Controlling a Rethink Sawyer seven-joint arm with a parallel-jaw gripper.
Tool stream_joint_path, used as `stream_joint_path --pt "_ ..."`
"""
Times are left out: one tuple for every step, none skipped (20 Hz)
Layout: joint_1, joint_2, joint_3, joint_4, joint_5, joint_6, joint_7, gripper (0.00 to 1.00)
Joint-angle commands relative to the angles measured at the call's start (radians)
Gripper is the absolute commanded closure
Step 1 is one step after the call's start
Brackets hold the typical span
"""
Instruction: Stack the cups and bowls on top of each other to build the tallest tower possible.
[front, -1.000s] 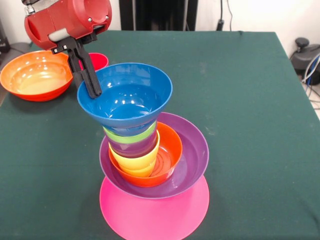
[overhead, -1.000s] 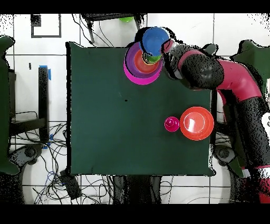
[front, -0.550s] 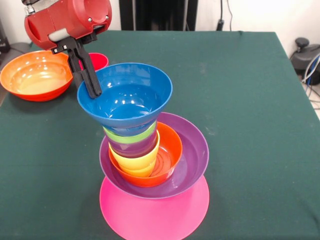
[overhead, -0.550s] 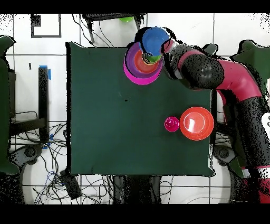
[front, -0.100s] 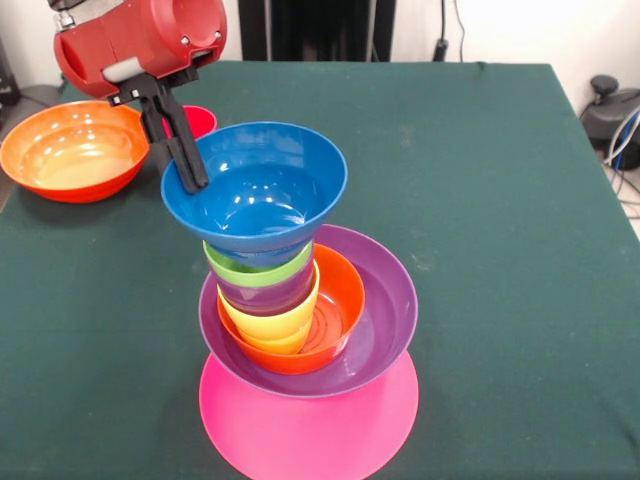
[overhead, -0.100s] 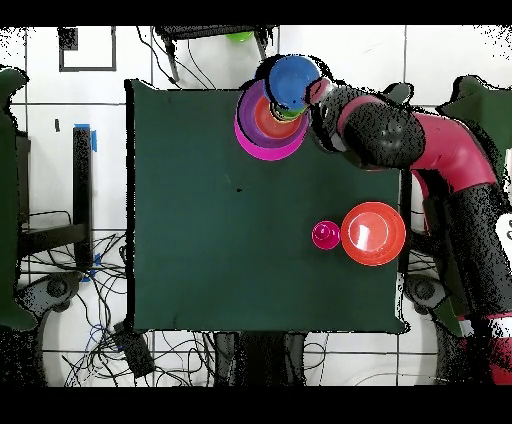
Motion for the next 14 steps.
stream_joint_path --pt "0.006 0.000 -0.040 0.006 -0.061 0.137 -0.292 1.00" --pt "0.004 -0.002 -0.038 0.010 -0.062 0.137 -0.291 1.00" --pt "0.003 -0.001 -0.036 0.009 -0.062 0.140 -0.293 1.00" --pt "0.003 -0.001 -0.034 0.009 -0.061 0.142 -0.295 1.00" --pt "0.003 -0.001 -0.034 0.009 -0.062 0.141 -0.293 1.00" --pt "0.004 -0.002 -0.034 0.008 -0.063 0.141 -0.291 1.00" --pt "0.003 -0.001 -0.033 0.007 -0.063 0.142 -0.292 1.00" --pt "0.003 -0.001 -0.032 0.007 -0.063 0.140 -0.292 1.00" --pt "0.003 0.000 -0.031 0.005 -0.064 0.138 -0.293 1.00" --pt "-0.001 0.003 -0.026 0.006 -0.065 0.126 -0.295 1.00" --pt "-0.001 0.006 -0.024 0.002 -0.066 0.121 -0.296 1.00" --pt "-0.004 0.009 -0.019 0.003 -0.068 0.106 -0.297 1.00" --pt "-0.005 0.013 -0.015 0.000 -0.069 0.099 -0.299 1.00" --pt "-0.008 0.017 -0.011 -0.002 -0.070 0.087 -0.299 1.00"
